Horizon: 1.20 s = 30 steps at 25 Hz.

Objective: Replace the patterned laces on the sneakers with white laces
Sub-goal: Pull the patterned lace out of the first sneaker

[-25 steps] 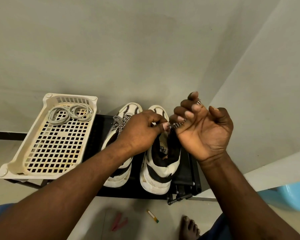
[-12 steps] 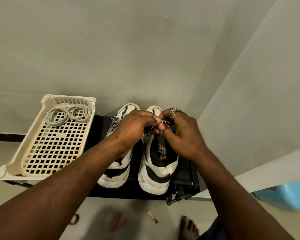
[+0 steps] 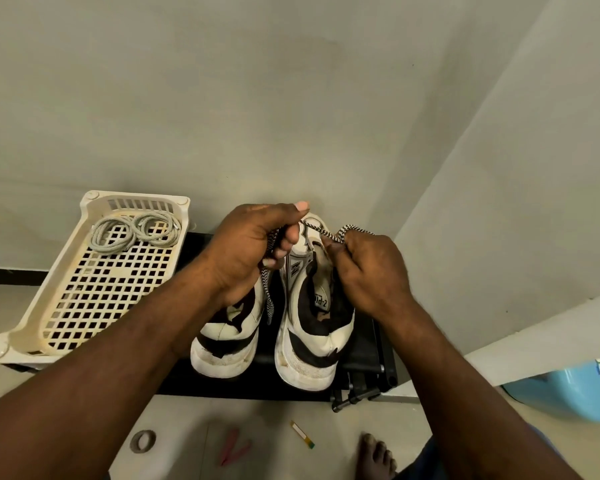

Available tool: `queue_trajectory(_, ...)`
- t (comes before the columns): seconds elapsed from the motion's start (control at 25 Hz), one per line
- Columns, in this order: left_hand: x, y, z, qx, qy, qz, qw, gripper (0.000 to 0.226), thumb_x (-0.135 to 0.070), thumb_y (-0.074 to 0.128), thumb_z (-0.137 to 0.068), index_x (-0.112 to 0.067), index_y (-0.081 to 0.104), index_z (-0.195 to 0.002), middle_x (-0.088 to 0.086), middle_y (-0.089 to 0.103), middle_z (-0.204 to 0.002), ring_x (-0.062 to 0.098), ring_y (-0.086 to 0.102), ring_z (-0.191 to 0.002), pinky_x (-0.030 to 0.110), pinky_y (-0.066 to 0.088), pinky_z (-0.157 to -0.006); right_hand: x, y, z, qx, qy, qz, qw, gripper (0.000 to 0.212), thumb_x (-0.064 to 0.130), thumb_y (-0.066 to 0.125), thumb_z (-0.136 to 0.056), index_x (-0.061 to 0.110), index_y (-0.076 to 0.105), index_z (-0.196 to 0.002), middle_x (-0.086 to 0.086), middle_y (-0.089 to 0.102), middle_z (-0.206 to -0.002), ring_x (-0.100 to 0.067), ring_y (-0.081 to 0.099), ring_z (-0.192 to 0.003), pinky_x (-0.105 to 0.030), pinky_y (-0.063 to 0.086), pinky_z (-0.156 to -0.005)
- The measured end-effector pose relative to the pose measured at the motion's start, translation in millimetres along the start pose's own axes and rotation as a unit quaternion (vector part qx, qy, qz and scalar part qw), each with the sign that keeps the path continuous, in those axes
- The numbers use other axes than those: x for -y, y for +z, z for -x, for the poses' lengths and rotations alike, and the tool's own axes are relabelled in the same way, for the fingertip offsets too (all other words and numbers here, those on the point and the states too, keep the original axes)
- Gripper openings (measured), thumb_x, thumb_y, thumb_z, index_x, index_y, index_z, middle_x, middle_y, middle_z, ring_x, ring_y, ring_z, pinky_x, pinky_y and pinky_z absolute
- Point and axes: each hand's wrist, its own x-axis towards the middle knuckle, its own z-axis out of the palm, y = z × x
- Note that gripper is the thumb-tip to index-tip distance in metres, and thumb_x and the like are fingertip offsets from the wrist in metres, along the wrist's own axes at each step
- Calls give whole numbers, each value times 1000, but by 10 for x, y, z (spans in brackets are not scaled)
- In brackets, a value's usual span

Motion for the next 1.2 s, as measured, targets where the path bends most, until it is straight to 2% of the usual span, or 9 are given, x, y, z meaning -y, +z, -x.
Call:
queue_trajectory(0.12,28,-14,-25,12,-20,115,993,30,-40,69,-92,-18,68,-73,0,61,-77,13,55,-71,27,42,-63,120,89,44,52,-6,-85,995,64,67,34,-98,21,60,-63,4,58,-54,-13,58,-53,-37,46,-59)
queue_trajectory(0.32,213,-66,-117,-91,25,-113,989,22,-39,72,-95,-28,69,-115,-1,76,-107,18,71,-102,40,55,-92,165,97,58,178,25,-312,933,58,50,47,-104,20,63,-57,5,48,-46,-11,45,-43,-26,42,-59)
queue_trajectory(0.44,180,-65,-96,-4,72,-148,986,19,-22,65,-101,-22,74,-118,6,76,-112,20,70,-112,39,54,-102,171,7,46,269,41,-425,863,58,41,41,-106,14,63,-59,0,38,-48,-13,31,-44,-23,34,-55)
queue_trajectory(0.56,114,-58,-27,106,70,-131,983,31,-25,61,-97,-2,74,-115,12,76,-114,22,70,-115,32,53,-105,160,-52,42,286,46,-496,818,62,42,38,-107,9,61,-59,-2,33,-48,-15,25,-43,-29,26,-51)
queue_trajectory(0.64,101,-27,6,114,78,-129,982,34,-26,65,-91,0,74,-111,13,77,-110,23,72,-111,30,55,-101,155,-67,45,291,51,-544,785,64,46,41,-106,8,60,-59,-2,30,-46,-17,21,-42,-38,20,-51)
queue_trajectory(0.72,82,-13,7,79,87,-127,985,33,-28,68,-86,-2,76,-104,8,78,-97,20,72,-93,24,57,-84,140,-67,39,304,54,-592,744,64,50,45,-104,5,60,-60,-1,28,-45,-16,19,-41,-42,17,-51)
queue_trajectory(0.88,32,11,17,44,65,-137,988,22,-26,69,-94,-8,76,-84,-7,56,-56,12,42,-53,25,35,-53,90,-66,22,355,60,-624,693,79,72,38,-99,6,64,-65,-2,40,-45,-19,23,-37,-41,14,-49)
queue_trajectory(1.04,21,39,-16,53,46,-176,982,18,-13,65,-99,1,74,-96,-18,59,-49,-7,51,-43,3,36,-48,88,-119,-14,403,38,-657,635,93,87,29,-89,5,67,-68,-4,43,-46,-22,22,-37,-43,14,-44)
queue_trajectory(1.2,45,-49,-31,83,28,-218,972,20,-28,66,-98,-12,77,-93,-12,71,-76,-3,58,-65,18,47,-68,113,-133,-10,399,35,-683,611,96,89,31,-86,0,63,-67,-8,38,-45,-21,29,-37,-36,25,-46)
